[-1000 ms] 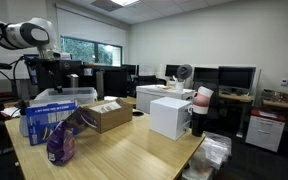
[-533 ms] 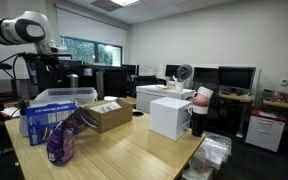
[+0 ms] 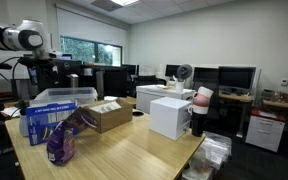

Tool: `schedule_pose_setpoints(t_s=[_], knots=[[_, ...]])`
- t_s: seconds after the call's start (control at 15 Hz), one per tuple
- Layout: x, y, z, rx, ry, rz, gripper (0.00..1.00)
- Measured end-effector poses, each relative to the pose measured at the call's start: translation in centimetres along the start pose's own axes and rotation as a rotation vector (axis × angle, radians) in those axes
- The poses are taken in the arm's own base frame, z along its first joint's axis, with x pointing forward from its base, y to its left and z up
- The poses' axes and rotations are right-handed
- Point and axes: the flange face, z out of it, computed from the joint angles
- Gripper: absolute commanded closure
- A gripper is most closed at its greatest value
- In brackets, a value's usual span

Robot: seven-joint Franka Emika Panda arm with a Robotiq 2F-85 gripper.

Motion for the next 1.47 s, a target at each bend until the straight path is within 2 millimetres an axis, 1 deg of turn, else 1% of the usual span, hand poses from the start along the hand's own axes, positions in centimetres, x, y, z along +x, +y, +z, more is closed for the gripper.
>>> schedule_pose_setpoints(t_s=[0.2, 0.4, 0.6, 1.27, 1.47], knots=[[0.4, -2.0, 1.7, 0.020, -0.027, -0.060, 0.00], [0.9, -3.0, 3.1, 0.031, -0.048, -0.094, 0.00], [1.0, -3.0, 3.6, 0.031, -0.056, -0.092, 0.00], [1.1, -2.9, 3.5, 0.031, -0.055, -0.090, 0.00], [1.2, -2.4, 4.4, 0.020, -0.066, -0.084, 0.00]])
